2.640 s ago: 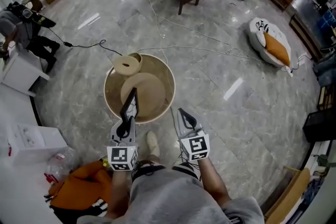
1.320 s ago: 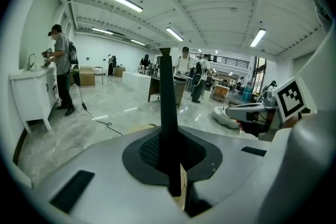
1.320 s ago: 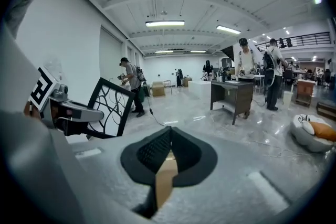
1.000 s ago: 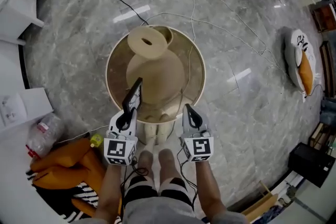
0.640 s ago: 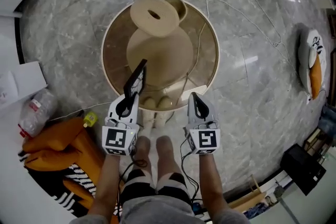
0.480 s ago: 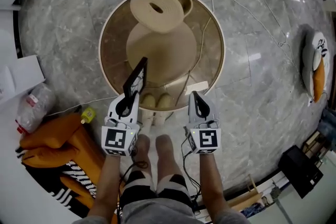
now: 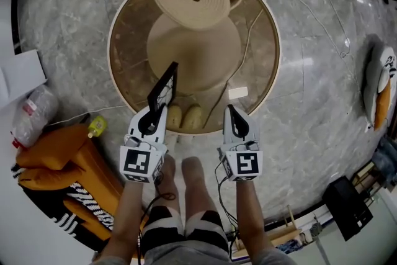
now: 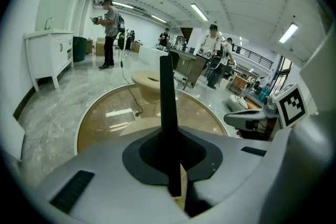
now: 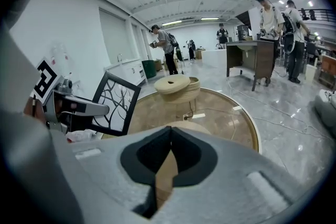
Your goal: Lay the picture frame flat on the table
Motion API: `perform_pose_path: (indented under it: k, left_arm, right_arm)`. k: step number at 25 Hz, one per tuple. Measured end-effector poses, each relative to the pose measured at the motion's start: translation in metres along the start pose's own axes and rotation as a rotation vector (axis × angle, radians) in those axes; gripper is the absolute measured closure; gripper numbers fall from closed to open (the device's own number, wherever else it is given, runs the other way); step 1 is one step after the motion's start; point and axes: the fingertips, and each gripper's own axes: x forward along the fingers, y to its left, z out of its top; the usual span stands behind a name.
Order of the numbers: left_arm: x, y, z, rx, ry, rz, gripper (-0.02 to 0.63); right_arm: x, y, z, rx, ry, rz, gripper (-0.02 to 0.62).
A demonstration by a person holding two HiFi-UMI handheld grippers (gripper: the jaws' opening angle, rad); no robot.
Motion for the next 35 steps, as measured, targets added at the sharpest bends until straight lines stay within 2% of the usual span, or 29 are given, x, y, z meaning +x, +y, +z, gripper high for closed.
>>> perform_pose_path:
  k: [9,16,20,25,35]
  left_arm:
    - [0.027,-0.005,-0.029,-0.072,0.074,-0.039,0.57]
    - [0.042,0.003,-0.048,-0.129,0.156,-0.016,0.569]
    - [0.047,0.007,-0.049,-0.187,0.145,-0.023,0.569]
    - [0.054,0.022,-0.048,-0.193,0.126,0.027,0.559]
    - [0.07,0.05,-0.053,-0.299,0.117,0.049,0.529]
  right_arm:
    - [0.014,-0.007,-0.022,0.029,0.026,0.013,0.597]
    - [0.017,-0.009,-0.028,0.067,0.037,0.012,0.597]
    - [0.019,-0.009,-0.031,0.075,0.043,0.009,0.597]
    - [0.022,-0.006,-0.035,0.101,0.048,0.009,0.597]
    - [0.029,-0.007,-0.04,0.122,0.06,0.012,0.597]
